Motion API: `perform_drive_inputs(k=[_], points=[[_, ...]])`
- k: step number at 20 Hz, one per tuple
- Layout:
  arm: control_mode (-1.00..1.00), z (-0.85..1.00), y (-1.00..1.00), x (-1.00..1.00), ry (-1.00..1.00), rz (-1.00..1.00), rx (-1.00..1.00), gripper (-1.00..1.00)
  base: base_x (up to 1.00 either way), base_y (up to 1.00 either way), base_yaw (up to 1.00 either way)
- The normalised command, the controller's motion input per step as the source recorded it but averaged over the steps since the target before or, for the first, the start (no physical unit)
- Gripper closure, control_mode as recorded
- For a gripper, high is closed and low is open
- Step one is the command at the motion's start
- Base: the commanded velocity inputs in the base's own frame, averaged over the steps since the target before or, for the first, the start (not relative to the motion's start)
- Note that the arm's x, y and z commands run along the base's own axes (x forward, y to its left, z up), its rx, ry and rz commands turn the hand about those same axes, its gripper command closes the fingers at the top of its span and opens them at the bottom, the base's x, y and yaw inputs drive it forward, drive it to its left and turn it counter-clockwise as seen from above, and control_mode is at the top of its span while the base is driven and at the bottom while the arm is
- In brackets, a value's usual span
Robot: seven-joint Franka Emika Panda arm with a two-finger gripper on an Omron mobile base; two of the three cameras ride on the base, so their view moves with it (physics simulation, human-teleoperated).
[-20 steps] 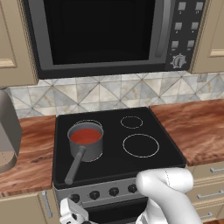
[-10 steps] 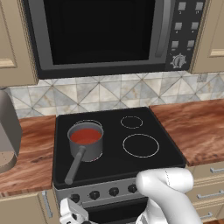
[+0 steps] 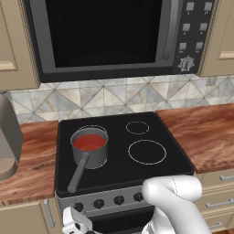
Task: Wait until the marinara sauce is simmered to a deep red color and then turn off the stove.
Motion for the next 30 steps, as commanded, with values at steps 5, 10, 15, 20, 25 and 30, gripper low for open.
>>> perform_drive_inputs(k=[5,10,15,20,25,30], points=[[-1.0,0.0,0.0,0.0,0.0,0.0,0.0,-1.0,0.0,0.0,0.0],[-1.0,0.0,0.0,0.0,0.0,0.0,0.0,-1.0,0.0,0.0,0.0],[-1.0,0.0,0.0,0.0,0.0,0.0,0.0,-1.0,0.0,0.0,0.0],[-1.0,0.0,0.0,0.0,0.0,0.0,0.0,-1.0,0.0,0.0,0.0],[-1.0,0.0,0.0,0.0,0.0,0.0,0.0,-1.0,0.0,0.0,0.0],[-1.0,0.0,0.0,0.0,0.0,0.0,0.0,-1.0,0.0,0.0,0.0]])
